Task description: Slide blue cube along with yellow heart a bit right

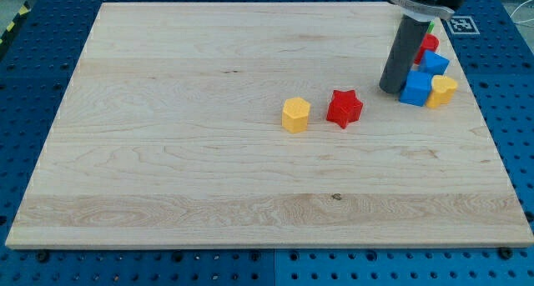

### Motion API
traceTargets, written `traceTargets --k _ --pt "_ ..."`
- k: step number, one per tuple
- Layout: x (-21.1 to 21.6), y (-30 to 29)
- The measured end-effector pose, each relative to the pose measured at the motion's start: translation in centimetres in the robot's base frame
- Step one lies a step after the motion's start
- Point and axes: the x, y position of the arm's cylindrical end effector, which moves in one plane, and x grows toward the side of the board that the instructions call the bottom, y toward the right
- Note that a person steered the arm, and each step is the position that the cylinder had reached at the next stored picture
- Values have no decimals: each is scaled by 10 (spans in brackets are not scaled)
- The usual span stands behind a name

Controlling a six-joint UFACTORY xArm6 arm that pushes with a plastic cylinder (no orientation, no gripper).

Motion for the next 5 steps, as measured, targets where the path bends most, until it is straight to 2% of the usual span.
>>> traceTargets --k 1,3,5 --pt "0 0" --pt "-49 -1" --pt "-19 0"
